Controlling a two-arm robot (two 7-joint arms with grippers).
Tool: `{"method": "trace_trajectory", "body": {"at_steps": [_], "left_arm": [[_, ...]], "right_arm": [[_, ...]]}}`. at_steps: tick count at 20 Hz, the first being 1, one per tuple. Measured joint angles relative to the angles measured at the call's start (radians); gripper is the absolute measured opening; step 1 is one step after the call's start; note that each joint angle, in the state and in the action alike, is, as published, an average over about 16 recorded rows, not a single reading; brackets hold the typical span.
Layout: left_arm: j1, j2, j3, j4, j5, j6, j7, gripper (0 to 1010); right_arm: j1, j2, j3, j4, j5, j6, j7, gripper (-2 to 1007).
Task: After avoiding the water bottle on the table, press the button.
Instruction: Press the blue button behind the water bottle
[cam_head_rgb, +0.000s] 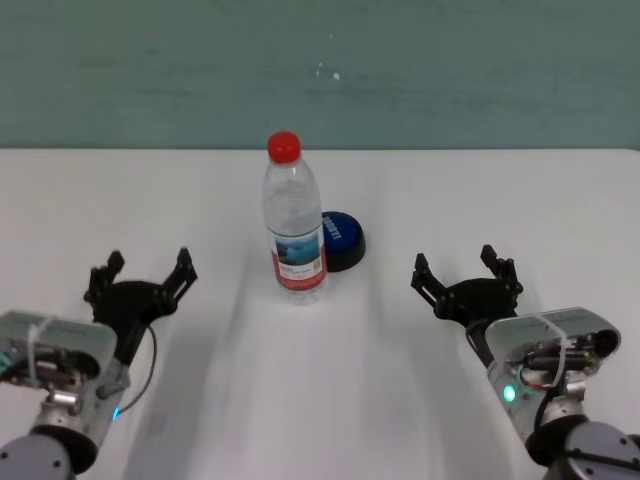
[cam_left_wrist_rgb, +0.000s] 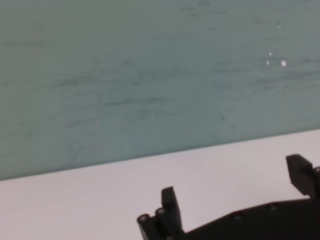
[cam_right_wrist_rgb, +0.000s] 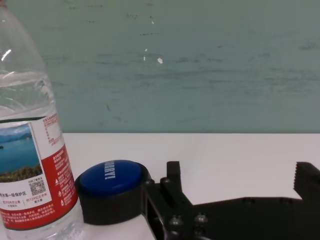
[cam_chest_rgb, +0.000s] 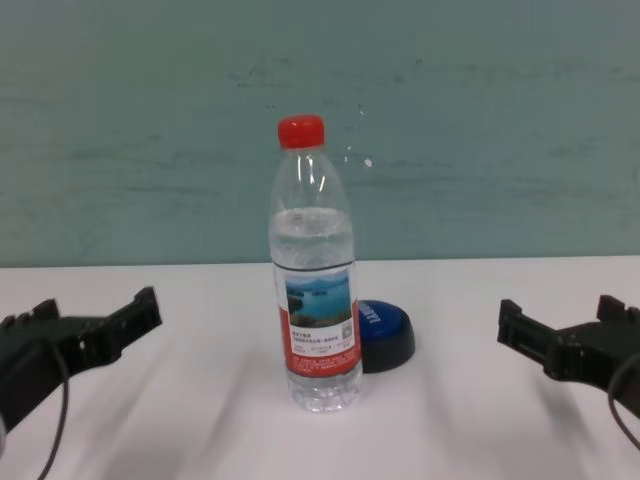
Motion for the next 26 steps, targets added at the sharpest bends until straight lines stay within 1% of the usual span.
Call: {"method": "trace_trajectory", "body": {"at_steps": [7, 10, 14, 17, 21, 26], "left_arm": [[0.113, -0.002, -0.005, -0.119, 0.057, 0.022, 0.012, 1000], [0.160, -0.001, -0.001, -0.168, 0.075, 0.028, 0.004, 1000], [0.209, 0.004, 0.010, -0.215, 0.096, 0.036, -0.020, 1000], [0.229, 0.011, 0.017, -0.234, 0.109, 0.042, -0.044, 1000], [0.239, 0.026, 0.023, -0.239, 0.124, 0.041, -0.084, 1000], [0.226, 0.053, 0.026, -0.218, 0.135, 0.014, -0.139, 1000]], "right_arm": [[0.000, 0.000, 0.000, 0.000, 0.000, 0.000, 0.000, 1004], [0.000, 0.000, 0.000, 0.000, 0.000, 0.000, 0.000, 1004], [0.000, 0.000, 0.000, 0.000, 0.000, 0.000, 0.000, 1004], [0.000, 0.000, 0.000, 0.000, 0.000, 0.000, 0.000, 1004], [0.000, 0.000, 0.000, 0.000, 0.000, 0.000, 0.000, 1004], [0.000, 0.000, 0.000, 0.000, 0.000, 0.000, 0.000, 1004]]}}
